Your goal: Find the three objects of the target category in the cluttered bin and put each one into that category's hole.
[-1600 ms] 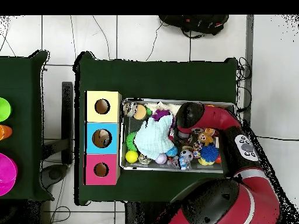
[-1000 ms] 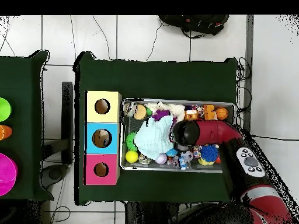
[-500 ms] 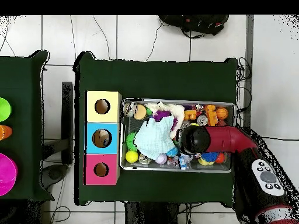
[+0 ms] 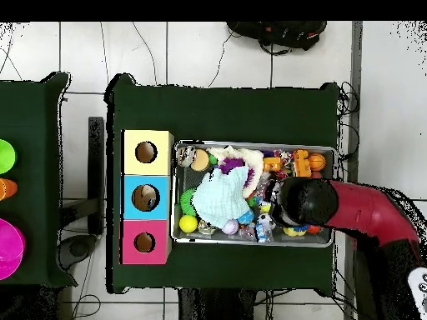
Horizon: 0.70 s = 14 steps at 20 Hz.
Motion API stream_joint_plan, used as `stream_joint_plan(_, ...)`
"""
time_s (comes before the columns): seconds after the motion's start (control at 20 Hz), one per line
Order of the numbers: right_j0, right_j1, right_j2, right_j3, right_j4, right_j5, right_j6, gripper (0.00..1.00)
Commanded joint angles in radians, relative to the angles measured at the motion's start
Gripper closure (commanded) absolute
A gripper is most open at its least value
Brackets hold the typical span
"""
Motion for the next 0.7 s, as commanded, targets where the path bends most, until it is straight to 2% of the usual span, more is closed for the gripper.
stream_joint_plan(0.05, -0.027, -0.13, 0.103, 0.093, 0.086, 0.145, -0.175, 0.0)
stream_joint_plan(0.35, -0.038, -0.058, 0.108, 0.092, 0.082, 0.035, -0.135, 0.0)
stream_joint_plan(0.7, -0.006, 0.105, 0.081, 0.039, 0.008, -0.177, -0.035, 0.0)
